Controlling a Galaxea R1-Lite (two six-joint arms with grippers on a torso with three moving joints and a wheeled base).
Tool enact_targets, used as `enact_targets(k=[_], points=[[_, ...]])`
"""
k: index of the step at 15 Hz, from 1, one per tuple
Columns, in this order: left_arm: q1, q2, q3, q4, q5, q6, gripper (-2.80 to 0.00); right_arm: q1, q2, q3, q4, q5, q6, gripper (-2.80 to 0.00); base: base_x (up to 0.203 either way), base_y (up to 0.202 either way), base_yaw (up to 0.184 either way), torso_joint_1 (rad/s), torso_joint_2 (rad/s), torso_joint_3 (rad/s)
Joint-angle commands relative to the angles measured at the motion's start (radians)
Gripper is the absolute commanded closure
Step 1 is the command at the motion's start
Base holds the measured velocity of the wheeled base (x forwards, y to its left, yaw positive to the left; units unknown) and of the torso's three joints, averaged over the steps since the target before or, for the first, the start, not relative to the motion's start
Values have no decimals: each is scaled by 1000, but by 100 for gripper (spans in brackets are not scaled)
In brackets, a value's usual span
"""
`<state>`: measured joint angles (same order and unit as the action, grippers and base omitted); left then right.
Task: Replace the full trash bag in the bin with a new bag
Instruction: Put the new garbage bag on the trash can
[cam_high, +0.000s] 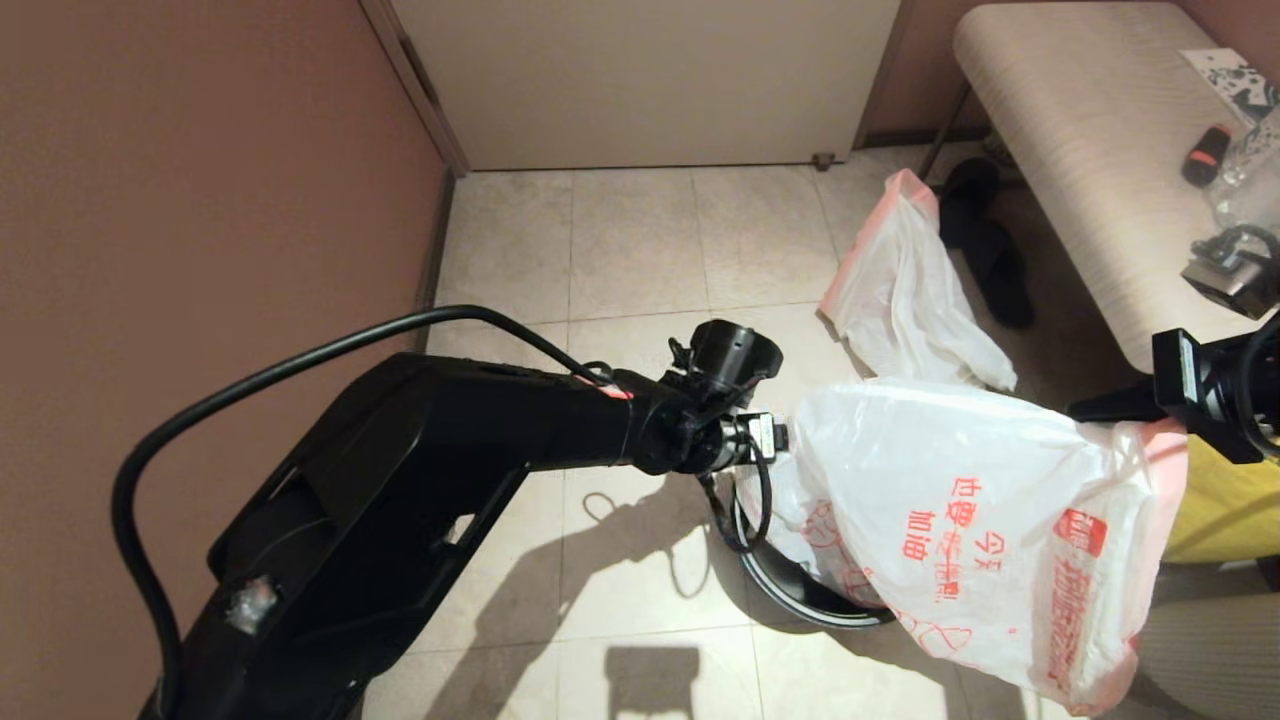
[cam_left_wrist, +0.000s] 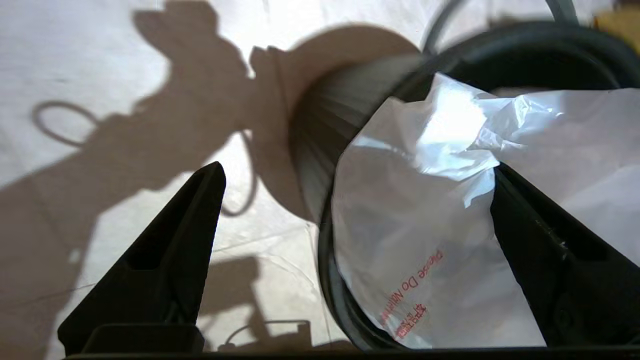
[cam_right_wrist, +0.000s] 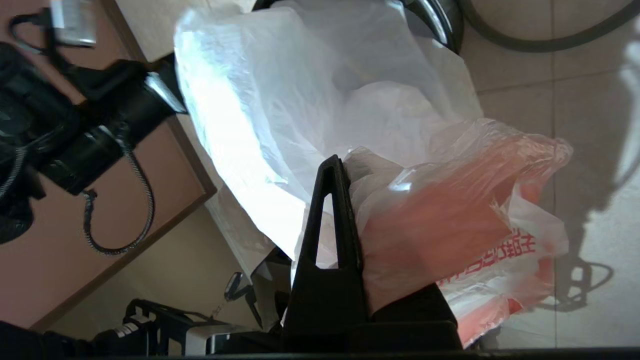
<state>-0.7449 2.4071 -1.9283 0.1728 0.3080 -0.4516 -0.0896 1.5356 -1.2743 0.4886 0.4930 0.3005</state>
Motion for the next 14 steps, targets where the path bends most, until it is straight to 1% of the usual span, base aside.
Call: enact_targets(k=[1,3,4,6,7,8,10,12,13,14], points=[[14,-84,44,-2,51,-18,-280,-9,-11,3,8,2,0,0,0,0,0,0,0,0],[52,-173,160,-29,68,-31,-280,-9,-17,3,16,2,-9,0,0,0,0,0,0,0],[96,-189,201,-60,74,-30,-280,-9,-24,3,37,2,-9,0,0,0,0,0,0,0],[160,-157,216,-90,77,-36,-280,-9,-42,2,72,2,-12,0,0,0,0,0,0,0],[189,-137,218,-120,77,-38,0,-9,-48,3,86,1,-13,0,0,0,0,0,0,0],[201,-112,225,-155,77,-37,0,-9,-54,2,95,1,-19,0,0,0,0,0,0,0],[208,-53,213,-180,76,-33,0,-1,-58,1,111,1,-23,0,0,0,0,0,0,0],[202,24,133,-189,67,-33,0,17,-54,3,125,1,-24,0,0,0,0,0,0,0],[194,74,79,-215,50,-32,0,30,-52,3,125,1,-24,0,0,0,0,0,0,0],[185,117,25,-266,25,-30,0,43,-52,2,124,0,-24,0,0,0,0,0,0,0]])
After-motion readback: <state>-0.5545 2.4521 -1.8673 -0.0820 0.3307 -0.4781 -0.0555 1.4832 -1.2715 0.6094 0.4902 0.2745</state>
